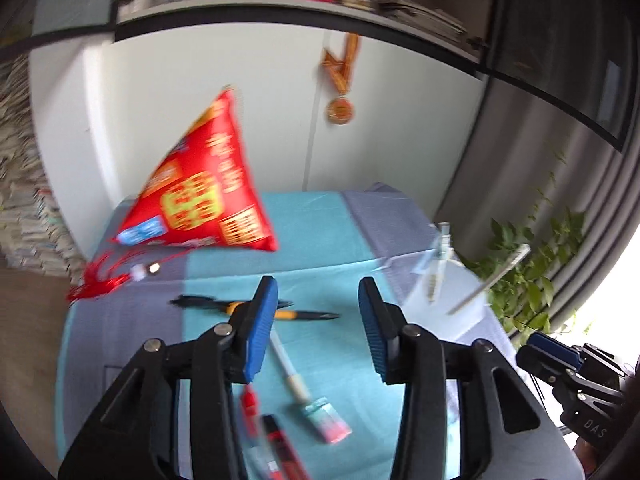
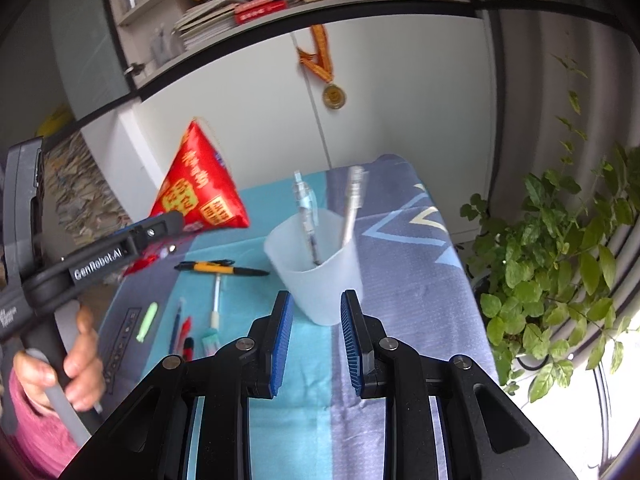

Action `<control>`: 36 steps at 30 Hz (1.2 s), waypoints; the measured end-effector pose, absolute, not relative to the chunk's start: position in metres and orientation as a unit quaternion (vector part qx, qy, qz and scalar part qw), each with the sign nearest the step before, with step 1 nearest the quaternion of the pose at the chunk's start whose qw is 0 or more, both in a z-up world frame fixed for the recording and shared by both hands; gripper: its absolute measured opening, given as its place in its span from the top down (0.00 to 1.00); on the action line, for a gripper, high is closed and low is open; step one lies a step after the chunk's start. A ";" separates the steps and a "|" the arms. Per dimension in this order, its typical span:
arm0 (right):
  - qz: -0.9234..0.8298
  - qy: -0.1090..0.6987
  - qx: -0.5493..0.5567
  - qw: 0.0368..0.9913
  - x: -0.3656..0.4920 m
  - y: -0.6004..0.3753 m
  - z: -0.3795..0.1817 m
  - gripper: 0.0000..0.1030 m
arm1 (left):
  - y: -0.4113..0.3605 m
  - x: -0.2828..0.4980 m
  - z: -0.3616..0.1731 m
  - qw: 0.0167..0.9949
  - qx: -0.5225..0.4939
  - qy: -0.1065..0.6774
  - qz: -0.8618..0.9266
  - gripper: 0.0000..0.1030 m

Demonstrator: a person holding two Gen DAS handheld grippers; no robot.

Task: Organize stationery
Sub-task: 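Move both tools back down toward the remaining pens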

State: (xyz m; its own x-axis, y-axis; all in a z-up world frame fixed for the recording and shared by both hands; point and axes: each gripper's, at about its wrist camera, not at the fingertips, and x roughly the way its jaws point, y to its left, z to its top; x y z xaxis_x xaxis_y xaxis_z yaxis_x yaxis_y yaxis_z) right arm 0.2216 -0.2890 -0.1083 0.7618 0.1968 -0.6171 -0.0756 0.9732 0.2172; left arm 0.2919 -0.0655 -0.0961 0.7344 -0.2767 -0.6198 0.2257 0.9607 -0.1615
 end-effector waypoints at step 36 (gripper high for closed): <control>0.159 0.493 -0.008 0.856 0.323 -0.146 -0.185 0.76 | 0.010 0.409 -0.202 0.848 0.038 0.521 -0.093 0.56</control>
